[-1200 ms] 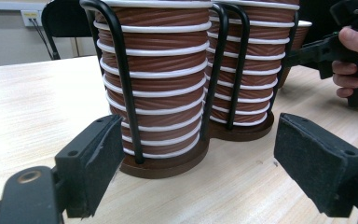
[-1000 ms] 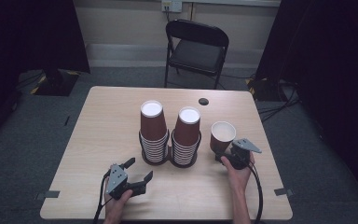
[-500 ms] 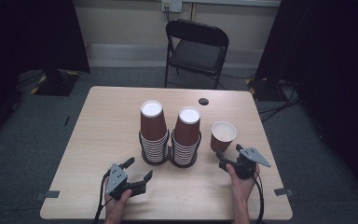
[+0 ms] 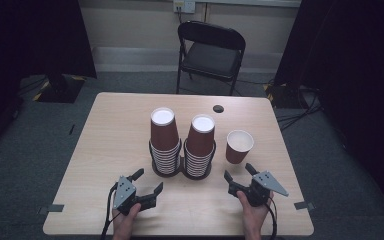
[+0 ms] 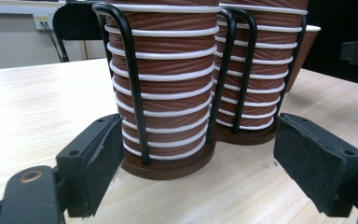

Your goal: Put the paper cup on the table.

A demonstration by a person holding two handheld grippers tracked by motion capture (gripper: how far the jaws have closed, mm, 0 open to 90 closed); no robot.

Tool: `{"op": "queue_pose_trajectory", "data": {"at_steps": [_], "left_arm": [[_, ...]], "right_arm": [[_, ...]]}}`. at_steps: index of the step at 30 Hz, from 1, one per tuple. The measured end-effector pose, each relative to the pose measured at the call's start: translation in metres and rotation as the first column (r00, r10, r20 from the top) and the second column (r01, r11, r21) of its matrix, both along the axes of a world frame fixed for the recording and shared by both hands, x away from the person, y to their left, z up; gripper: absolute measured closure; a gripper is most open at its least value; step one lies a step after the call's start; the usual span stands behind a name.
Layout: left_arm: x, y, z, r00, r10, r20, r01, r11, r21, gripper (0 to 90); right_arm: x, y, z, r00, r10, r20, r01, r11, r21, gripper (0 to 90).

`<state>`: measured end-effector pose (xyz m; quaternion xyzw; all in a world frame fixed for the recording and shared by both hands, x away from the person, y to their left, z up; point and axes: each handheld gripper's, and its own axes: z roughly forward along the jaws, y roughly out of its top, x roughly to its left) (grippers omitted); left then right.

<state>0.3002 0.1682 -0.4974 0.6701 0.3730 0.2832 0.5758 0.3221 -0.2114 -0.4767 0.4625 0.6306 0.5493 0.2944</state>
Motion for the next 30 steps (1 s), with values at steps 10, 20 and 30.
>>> {"op": "queue_pose_trajectory", "data": {"at_steps": [10, 20, 30], "left_arm": [[-0.002, 0.0, 0.0, 0.9997, 0.02, -0.013, -0.02, 0.9998, -0.008, 15.9], [-0.006, 0.0, -0.001, 0.9965, 0.082, 0.015, -0.081, 0.9962, -0.03, 15.6], [-0.005, 0.002, -0.001, 0.9973, 0.074, 0.007, -0.073, 0.9965, -0.039, 16.0]], "right_arm": [[-0.016, 0.027, -0.004, 0.9974, 0.066, 0.028, -0.067, 0.997, 0.03, 13.6], [-0.024, 0.046, -0.015, 0.9913, 0.116, 0.061, -0.117, 0.993, 0.005, 13.7], [-0.026, 0.052, -0.019, 0.991, 0.12, 0.06, -0.118, 0.993, -0.033, 12.9]]}}
